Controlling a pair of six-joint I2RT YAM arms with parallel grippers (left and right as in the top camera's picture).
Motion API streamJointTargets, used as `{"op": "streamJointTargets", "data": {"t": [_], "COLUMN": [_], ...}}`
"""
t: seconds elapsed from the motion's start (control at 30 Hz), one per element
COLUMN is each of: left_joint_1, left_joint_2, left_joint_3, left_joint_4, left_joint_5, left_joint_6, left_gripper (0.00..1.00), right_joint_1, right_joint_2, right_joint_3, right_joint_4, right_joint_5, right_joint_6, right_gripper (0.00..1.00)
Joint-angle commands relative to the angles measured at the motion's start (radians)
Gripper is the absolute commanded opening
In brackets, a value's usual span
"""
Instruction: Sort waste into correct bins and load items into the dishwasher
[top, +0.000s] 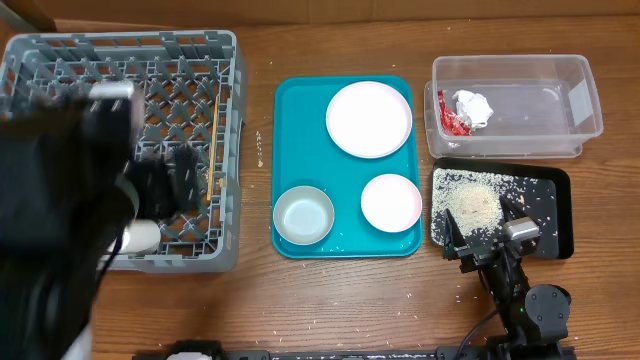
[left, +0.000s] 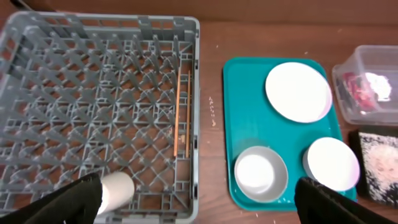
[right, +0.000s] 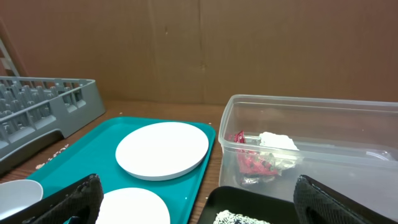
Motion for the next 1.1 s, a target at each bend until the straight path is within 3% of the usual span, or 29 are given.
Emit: {"op": "streamJointTargets", "data": {"t": [0.0, 0.27, 0.43, 0.6, 0.7, 0.87, 1.07], "left_joint_1": [0.000, 0.000, 0.000, -0.009, -0.063, -0.278, -0.514], "left_joint_2": [-0.050, -0.115, -0.112, -0.105, -0.061, 0.126, 0.438], "left_joint_3": [-0.006, -0.006, -0.122, -0.429, -0.608, -0.665, -0.579], "left_joint_4": [-0.050, -0.133, -0.116, 0.135, 0.351, 0.539, 0.618], "left_joint_5": [0.008, -0.001, 0.284, 0.366, 0.476, 0.288, 0.040], "left_joint_6": [-0.051, -0.050, -0.027, -0.031, -0.066, -0.135, -0.226], "left_gripper": [1.00, 1.00, 1.00, 1.00, 0.82, 0.79, 0.87], "right_joint_1": [-0.006, -0.006, -0.006, -0.006, -0.006, -0.006, -0.006], "right_joint_2": [-0.010, -0.010, -0.010, -0.010, -0.010, -0.010, -0.010], "right_joint_3": [-0.010, -0.010, -0.010, -0.010, -0.010, -0.010, -0.010], "right_joint_4": [0.005, 0.005, 0.005, 0.005, 0.005, 0.005, 0.006], "right_joint_5": [0.003, 0.003, 0.003, 0.003, 0.003, 0.003, 0.003], "right_joint_6": [-0.003, -0.003, -0.003, -0.004, -0.003, -0.003, -0.003], "right_gripper": [1.00, 1.00, 1.00, 1.00, 1.00, 1.00, 1.00]}}
